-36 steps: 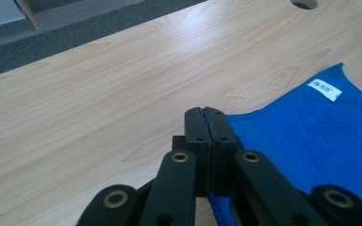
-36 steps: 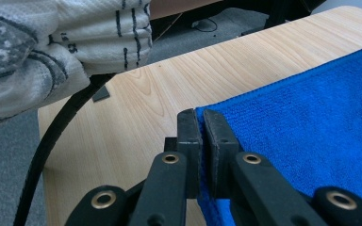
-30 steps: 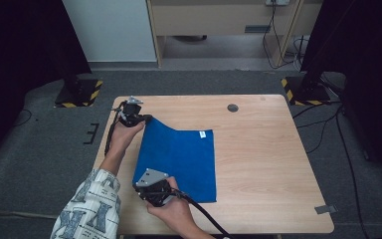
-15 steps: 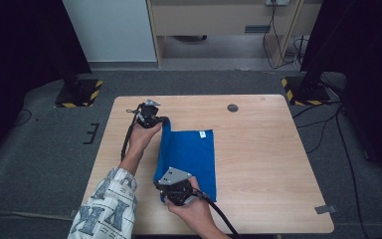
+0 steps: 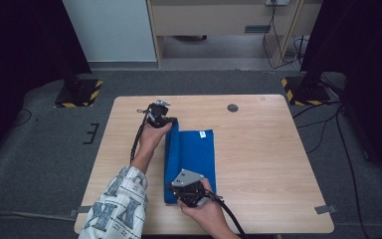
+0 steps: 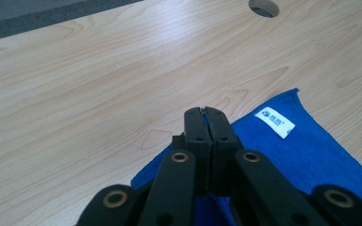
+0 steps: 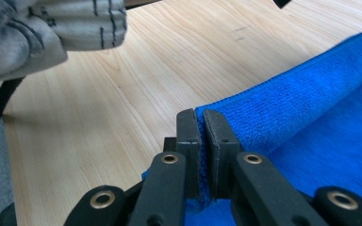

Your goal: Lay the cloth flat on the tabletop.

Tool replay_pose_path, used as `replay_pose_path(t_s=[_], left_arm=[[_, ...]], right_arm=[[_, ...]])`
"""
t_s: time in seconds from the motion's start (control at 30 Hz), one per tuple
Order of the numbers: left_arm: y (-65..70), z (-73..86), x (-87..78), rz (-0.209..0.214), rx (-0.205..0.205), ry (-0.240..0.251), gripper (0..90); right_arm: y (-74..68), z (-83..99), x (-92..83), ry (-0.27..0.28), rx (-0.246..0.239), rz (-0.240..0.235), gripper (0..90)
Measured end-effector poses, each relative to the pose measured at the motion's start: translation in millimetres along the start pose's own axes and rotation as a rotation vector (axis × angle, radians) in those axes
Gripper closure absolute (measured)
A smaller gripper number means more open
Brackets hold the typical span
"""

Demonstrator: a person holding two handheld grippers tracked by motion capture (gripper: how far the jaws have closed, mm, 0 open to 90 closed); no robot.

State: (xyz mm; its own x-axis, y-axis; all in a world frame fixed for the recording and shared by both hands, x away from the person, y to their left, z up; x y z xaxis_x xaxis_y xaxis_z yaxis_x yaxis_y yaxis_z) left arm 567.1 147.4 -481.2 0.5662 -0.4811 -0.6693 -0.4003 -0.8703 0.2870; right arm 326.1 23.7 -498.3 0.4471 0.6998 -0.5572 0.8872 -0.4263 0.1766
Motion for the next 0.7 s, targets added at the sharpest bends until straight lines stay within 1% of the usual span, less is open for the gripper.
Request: replay_pose_path(t_s=[0.13, 0.47, 0.6, 0.7], left_arm=[[7.5, -1.9, 1.7, 0.01, 0.011, -0.001, 89.1], [31.3, -3.3, 10.8, 0.038, 0.052, -0.005, 89.0], [35.1, -2.5, 15.0, 0.037, 0.06, -0.013, 89.0], [36.5, -1.5, 17.5, 0.041, 0.058, -0.021, 89.0]], right_arm=[[3.6, 4.1, -7.8, 0.01, 0.011, 0.021, 86.3], [2.0, 9.0, -18.5, 0.017, 0.009, 0.033, 86.3], [2.4, 11.4, -22.7, 0.011, 0.004, 0.038, 86.2], [3.5, 14.0, -24.6, 0.005, 0.008, 0.042, 86.2]])
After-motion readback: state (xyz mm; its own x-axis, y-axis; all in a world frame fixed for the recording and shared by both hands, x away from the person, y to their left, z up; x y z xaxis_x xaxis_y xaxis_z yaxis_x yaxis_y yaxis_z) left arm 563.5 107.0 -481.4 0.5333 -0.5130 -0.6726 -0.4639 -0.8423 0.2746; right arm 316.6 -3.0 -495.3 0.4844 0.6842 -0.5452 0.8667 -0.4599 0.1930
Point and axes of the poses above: each handheld gripper's, and its own axes: x roughly forward along the jaws, z roughly out of its underside, y roughly to its right, the point moved 3 cm from there along x, roughly forward along the jaws, and after that the axes turned 13 degrees about -x, right-handed, at the moved point
